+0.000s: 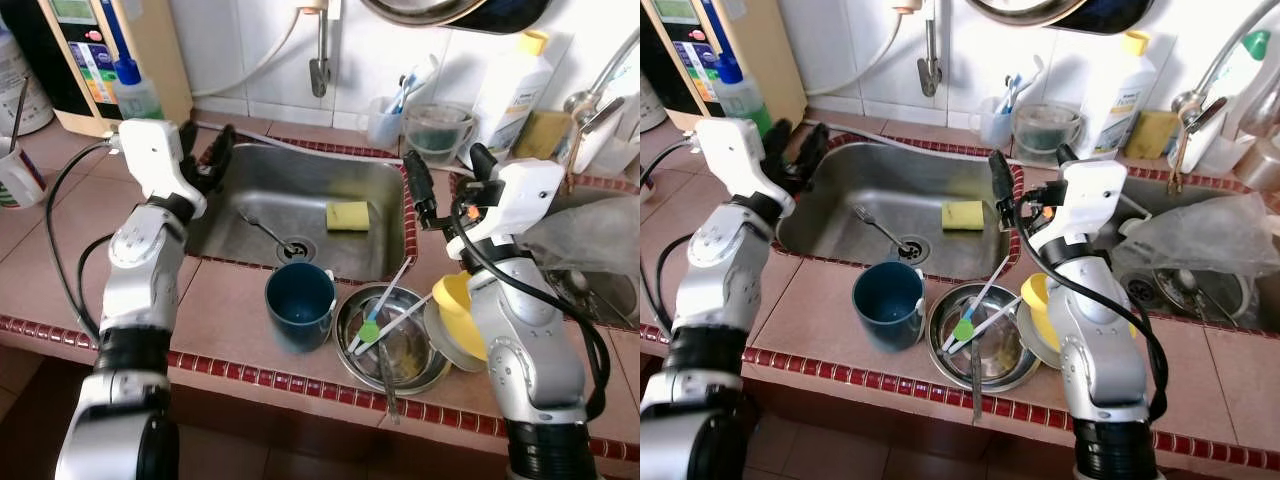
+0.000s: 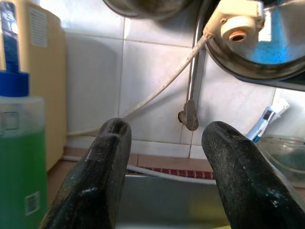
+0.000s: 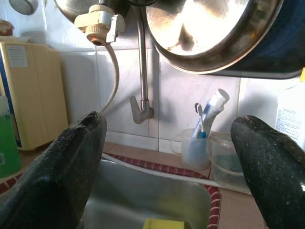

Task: Kitchen organization

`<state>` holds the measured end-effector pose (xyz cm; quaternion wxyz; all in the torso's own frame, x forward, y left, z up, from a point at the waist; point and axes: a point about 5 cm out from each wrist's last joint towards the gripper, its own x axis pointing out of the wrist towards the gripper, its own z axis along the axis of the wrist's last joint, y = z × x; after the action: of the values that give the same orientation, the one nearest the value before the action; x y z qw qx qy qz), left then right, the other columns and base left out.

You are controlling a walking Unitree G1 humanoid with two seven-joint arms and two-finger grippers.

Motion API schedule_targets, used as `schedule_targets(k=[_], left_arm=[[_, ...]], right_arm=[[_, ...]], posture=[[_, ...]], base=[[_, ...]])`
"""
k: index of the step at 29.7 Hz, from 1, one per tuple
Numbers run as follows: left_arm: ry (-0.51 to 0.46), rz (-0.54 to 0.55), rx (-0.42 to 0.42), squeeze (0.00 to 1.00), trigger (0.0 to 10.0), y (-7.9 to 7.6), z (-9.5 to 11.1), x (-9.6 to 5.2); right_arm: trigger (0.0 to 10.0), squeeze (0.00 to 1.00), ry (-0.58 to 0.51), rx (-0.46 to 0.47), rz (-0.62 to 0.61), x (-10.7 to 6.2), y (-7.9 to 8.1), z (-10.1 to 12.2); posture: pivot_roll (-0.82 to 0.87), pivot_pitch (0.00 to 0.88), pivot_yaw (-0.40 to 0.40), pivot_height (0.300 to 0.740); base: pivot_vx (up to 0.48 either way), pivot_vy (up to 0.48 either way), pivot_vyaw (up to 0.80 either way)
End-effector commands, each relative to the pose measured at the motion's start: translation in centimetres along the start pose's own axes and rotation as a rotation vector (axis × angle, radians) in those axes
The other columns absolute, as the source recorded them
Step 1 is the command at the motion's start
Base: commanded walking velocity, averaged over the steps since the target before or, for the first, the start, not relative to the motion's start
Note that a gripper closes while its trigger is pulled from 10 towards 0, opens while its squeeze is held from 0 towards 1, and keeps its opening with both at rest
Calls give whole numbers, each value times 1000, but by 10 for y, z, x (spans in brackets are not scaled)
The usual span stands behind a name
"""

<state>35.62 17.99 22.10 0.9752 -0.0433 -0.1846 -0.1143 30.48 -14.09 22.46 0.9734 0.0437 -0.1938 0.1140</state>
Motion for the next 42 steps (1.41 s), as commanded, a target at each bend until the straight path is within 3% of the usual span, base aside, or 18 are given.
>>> schedule_targets(k=[1, 8, 11, 33, 42], left_arm=[[-25, -16, 19, 0, 10000, -5, 6, -2], [19, 3, 8, 0, 10000, -15, -6, -26], [38, 12, 41, 0, 10000, -15, -10, -33], [58, 15, 22, 0, 10000, -17, -5, -37], [66, 13, 16, 0, 10000, -18, -5, -37]], right_arm=[[10000, 0, -9, -13, -14, 2, -3, 0], [10000, 0, -14, -60, -63, -4, -9, -14], [10000, 0, -7, -75, -85, -10, -9, -18], [10000, 0, -7, -88, -81, -11, -11, -28], [10000, 0, -4, -88, -76, -10, -11, -29]], posture=[[-23, 0, -4, 740], [-26, 0, -1, 740], [-30, 0, 2, 740], [-27, 0, -9, 740], [-28, 0, -9, 740]], base=[[0, 0, 0], [0, 0, 0], [0, 0, 0], [0, 0, 0], [-290, 0, 0]])
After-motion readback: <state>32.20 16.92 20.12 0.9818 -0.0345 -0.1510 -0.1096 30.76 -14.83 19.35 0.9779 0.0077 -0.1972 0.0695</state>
